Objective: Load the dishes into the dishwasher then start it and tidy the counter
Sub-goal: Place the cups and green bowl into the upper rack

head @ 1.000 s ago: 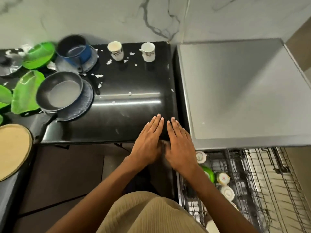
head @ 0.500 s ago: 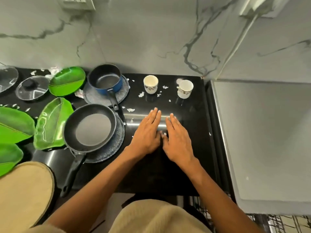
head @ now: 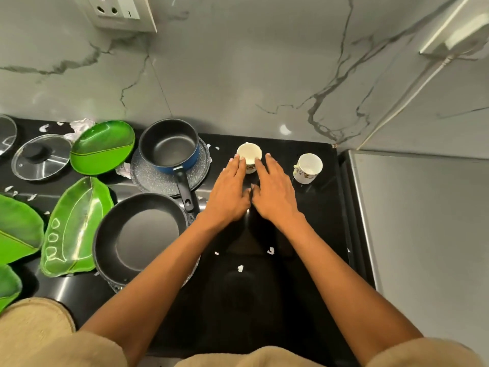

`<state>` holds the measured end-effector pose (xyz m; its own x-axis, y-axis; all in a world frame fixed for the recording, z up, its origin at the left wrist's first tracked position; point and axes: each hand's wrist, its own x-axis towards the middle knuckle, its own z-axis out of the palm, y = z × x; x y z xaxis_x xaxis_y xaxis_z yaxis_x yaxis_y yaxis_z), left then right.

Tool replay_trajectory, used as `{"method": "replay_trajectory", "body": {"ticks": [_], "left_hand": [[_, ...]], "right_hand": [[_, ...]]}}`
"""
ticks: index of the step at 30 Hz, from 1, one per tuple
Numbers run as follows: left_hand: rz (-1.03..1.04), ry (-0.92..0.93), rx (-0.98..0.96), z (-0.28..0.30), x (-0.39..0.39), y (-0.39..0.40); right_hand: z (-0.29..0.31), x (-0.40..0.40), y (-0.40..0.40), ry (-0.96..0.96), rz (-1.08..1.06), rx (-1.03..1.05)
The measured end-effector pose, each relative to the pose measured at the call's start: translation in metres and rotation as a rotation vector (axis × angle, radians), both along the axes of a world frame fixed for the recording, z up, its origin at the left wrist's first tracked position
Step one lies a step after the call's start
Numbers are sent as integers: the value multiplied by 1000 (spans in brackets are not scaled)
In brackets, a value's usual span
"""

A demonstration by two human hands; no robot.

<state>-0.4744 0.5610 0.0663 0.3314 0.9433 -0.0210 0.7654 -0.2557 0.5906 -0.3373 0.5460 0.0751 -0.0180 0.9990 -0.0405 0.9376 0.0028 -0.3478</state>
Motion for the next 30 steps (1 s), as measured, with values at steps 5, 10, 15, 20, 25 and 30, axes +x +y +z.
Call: {"method": "replay_trajectory", "body": {"ticks": [5, 10, 15, 20, 25, 30], "left_hand": [[22, -31, -67, -2, 4, 16], [48, -142, -110, -6, 5, 9], [57, -298, -81, -15, 3, -10], [91, -449, -107, -10, 6, -43], [95, -641, -262, 8, 27, -83], [-9, -641, -385, 14, 56, -114]], "right_hand": [[-6, -3, 28, 29, -5, -80], [-20, -2, 19, 129, -70, -9], [-22, 3, -15, 206, -148, 60], [-17, 13, -78, 347, -245, 134], [-9, 23, -147, 422, -339, 288], [-13, 39, -208, 481, -492, 411]]}}
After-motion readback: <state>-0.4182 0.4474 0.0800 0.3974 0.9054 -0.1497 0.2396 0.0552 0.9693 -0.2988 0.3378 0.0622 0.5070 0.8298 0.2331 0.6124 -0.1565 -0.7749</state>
